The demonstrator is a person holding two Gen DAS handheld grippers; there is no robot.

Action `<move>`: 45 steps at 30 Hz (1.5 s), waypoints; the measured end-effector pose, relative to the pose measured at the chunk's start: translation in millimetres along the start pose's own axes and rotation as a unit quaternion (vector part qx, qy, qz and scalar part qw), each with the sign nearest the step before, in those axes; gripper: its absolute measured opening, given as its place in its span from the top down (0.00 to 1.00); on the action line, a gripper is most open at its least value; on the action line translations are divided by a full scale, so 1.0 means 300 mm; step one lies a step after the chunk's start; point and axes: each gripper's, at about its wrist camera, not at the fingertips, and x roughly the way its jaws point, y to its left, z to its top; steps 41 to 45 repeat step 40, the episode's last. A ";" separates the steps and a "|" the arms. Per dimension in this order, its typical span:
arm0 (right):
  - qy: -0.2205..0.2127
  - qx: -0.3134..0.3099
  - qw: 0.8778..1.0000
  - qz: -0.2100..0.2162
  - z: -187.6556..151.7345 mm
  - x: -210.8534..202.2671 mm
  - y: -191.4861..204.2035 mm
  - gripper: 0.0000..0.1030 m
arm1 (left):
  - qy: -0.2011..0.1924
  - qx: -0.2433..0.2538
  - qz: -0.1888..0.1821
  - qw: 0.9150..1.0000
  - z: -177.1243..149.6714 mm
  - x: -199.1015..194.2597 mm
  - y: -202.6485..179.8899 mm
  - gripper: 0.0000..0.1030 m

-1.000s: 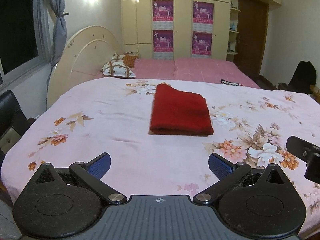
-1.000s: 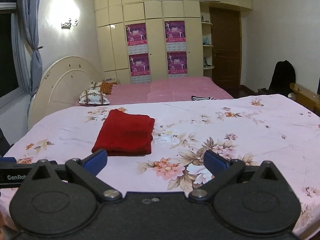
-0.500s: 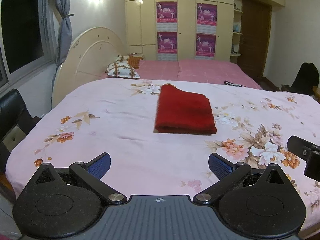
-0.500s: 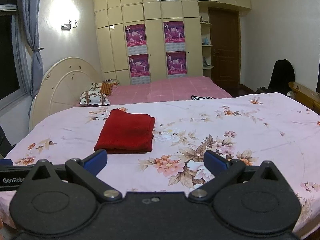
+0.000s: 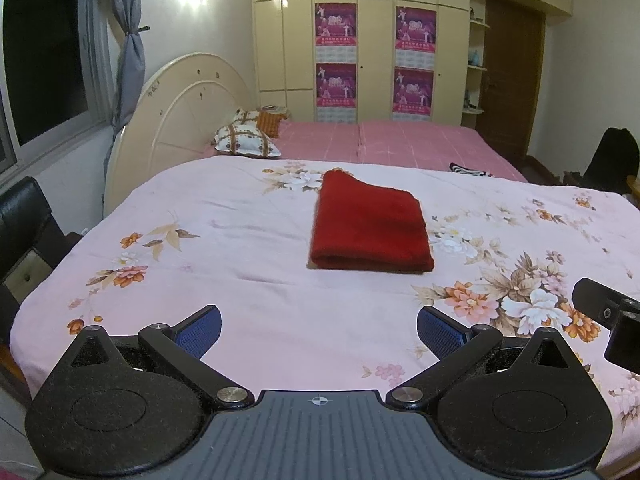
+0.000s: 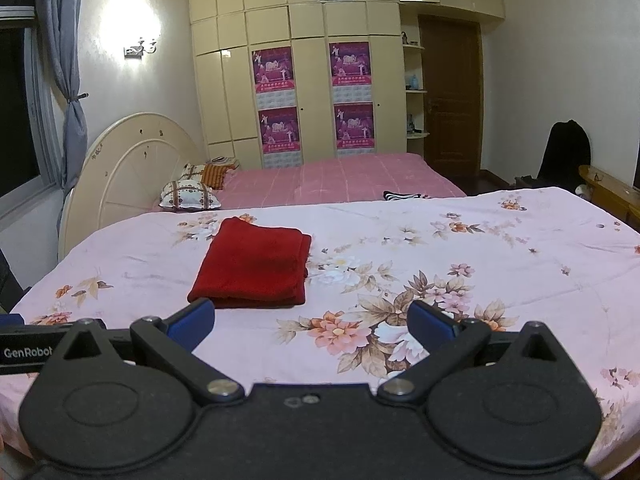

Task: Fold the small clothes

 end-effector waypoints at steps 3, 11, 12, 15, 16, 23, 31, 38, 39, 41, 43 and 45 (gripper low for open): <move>0.001 0.001 1.000 0.001 0.000 0.001 0.001 0.01 | 0.000 -0.001 0.000 1.000 0.001 0.003 -0.005 0.00; 0.003 -0.001 1.000 0.002 0.001 0.007 0.006 0.01 | -0.001 -0.001 0.001 1.000 0.004 0.007 -0.008 0.00; 0.004 -0.001 1.000 0.001 0.002 0.009 0.004 0.01 | -0.001 0.000 0.000 1.000 0.005 0.008 -0.009 0.00; 0.003 0.000 1.000 0.002 0.002 0.008 0.005 0.01 | 0.000 0.000 0.000 1.000 0.006 0.012 -0.012 0.00; 0.003 0.000 1.000 0.002 0.002 0.008 0.005 0.01 | 0.001 0.000 -0.001 1.000 0.008 0.014 -0.014 0.00; 0.009 0.000 1.000 0.003 0.001 0.022 -0.002 0.01 | 0.004 0.001 -0.001 1.000 0.014 0.032 -0.024 0.00; 0.017 0.000 1.000 0.002 0.003 0.053 -0.011 0.01 | 0.013 0.003 -0.007 1.000 0.017 0.069 -0.025 0.00; 0.023 0.004 1.000 0.000 0.006 0.084 -0.020 0.01 | -0.004 0.017 -0.015 1.000 0.033 0.094 -0.040 0.00; 0.024 0.005 1.000 -0.001 0.008 0.089 -0.023 0.01 | -0.004 0.018 -0.012 1.000 0.039 0.102 -0.042 0.00; 0.025 0.005 1.000 -0.002 0.009 0.095 -0.025 0.01 | -0.002 0.019 -0.011 1.000 0.045 0.112 -0.044 0.00; 0.025 0.005 1.000 -0.002 0.009 0.095 -0.025 0.01 | -0.002 0.019 -0.011 1.000 0.045 0.112 -0.044 0.00; 0.025 0.005 1.000 -0.002 0.009 0.095 -0.025 0.01 | -0.002 0.019 -0.011 1.000 0.045 0.112 -0.044 0.00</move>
